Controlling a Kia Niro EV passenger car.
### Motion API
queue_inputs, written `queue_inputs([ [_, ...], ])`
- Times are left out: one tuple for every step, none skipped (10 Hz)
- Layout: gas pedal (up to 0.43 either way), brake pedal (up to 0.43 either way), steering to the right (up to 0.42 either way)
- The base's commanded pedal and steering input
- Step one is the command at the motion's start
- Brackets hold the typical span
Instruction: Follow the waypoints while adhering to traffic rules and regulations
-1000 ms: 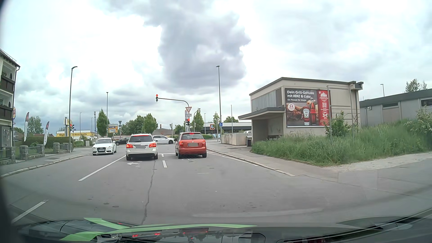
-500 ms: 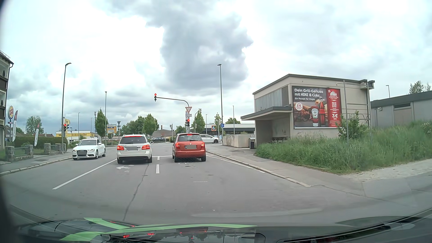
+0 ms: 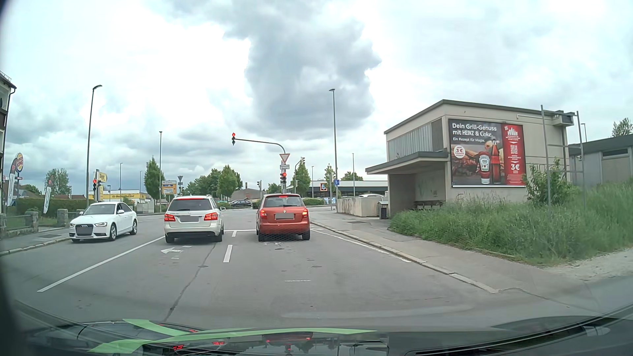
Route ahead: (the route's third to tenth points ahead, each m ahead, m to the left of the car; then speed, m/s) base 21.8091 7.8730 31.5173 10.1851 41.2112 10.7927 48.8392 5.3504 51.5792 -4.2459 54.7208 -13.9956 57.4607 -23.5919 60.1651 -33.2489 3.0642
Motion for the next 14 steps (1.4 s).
queue_inputs([
  [0.0, 0.0, -0.112],
  [0.0, 0.0, -0.114],
  [0.0, 0.0, -0.116],
  [0.0, 0.0, -0.121],
  [0.0, 0.0, -0.125],
  [0.0, 0.0, -0.125],
  [0.0, 0.0, -0.125],
  [0.0, 0.0, -0.126],
  [0.0, 0.0, -0.126],
  [0.0, 0.0, -0.125],
  [0.0, 0.0, -0.126],
  [0.0, 0.0, -0.126],
  [0.0, 0.0, -0.126],
  [0.0, 0.0, -0.125],
])
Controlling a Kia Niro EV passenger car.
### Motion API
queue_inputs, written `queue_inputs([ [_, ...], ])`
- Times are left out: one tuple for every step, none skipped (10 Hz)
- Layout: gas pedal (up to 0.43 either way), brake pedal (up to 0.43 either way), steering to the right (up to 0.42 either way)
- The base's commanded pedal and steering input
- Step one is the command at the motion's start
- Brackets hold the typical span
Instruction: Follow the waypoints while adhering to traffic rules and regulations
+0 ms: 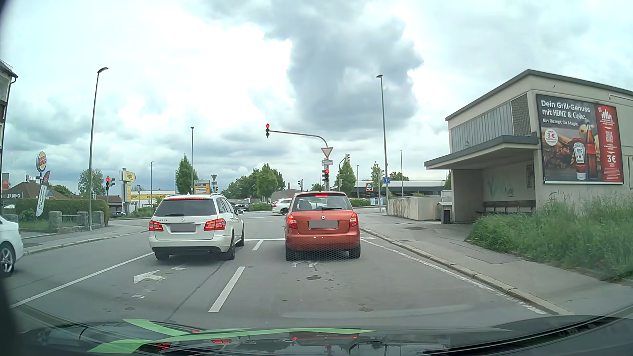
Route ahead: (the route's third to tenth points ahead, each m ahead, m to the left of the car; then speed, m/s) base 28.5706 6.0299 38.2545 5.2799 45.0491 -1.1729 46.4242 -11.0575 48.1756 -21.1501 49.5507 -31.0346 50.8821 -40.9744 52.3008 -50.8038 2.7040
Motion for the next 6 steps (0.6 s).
queue_inputs([
  [0.0, 0.0, -0.125],
  [0.0, 0.006, -0.121],
  [0.0, 0.055, -0.116],
  [0.0, 0.104, -0.11],
  [0.0, 0.098, -0.104],
  [0.0, 0.11, -0.098],
])
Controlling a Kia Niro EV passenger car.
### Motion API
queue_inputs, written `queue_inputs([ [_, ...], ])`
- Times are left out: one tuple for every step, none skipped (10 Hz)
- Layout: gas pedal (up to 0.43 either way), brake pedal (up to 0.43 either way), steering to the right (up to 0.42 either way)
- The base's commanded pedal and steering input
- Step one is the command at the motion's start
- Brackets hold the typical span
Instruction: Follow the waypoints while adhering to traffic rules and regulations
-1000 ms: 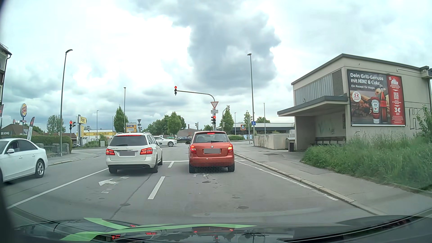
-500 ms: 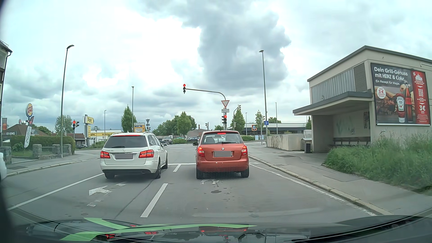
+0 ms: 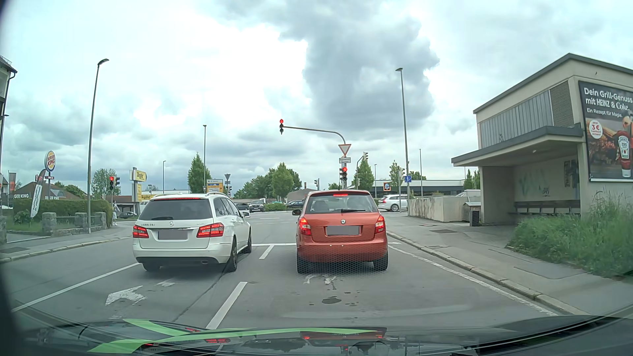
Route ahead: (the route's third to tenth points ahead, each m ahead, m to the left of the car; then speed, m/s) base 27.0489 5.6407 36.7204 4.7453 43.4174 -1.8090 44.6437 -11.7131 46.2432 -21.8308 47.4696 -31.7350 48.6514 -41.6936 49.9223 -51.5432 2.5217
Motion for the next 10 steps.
queue_inputs([
  [0.0, 0.134, -0.09],
  [0.0, 0.152, -0.083],
  [0.0, 0.183, -0.079],
  [0.0, 0.213, -0.078],
  [0.0, 0.244, -0.078],
  [0.0, 0.25, -0.078],
  [0.0, 0.25, -0.078],
  [0.0, 0.25, -0.078],
  [0.0, 0.244, -0.078],
  [0.0, 0.238, -0.078],
])
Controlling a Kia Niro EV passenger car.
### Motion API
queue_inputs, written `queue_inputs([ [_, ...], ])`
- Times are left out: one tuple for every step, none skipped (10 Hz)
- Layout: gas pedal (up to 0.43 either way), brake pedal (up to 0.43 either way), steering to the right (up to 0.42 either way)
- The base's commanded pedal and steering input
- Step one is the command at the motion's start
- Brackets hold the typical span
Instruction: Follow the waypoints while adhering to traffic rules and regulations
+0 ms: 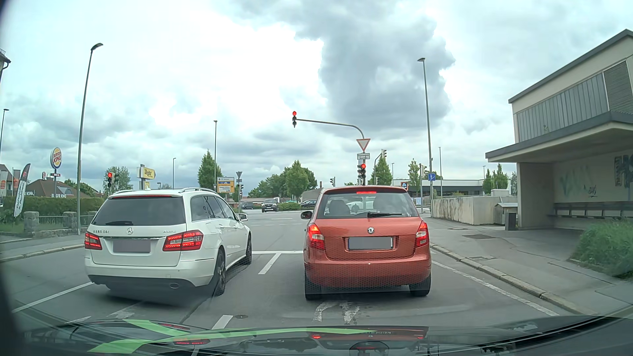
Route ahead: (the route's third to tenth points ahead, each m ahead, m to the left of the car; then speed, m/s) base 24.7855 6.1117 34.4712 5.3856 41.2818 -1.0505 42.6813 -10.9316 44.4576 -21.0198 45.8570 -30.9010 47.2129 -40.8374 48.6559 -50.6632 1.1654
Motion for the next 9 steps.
queue_inputs([
  [0.0, 0.238, -0.078],
  [0.0, 0.232, -0.075],
  [0.0, 0.232, -0.072],
  [0.0, 0.226, -0.068],
  [0.0, 0.22, -0.066],
  [0.0, 0.22, -0.063],
  [0.0, 0.226, -0.059],
  [0.0, 0.22, -0.057],
  [0.0, 0.22, -0.056],
])
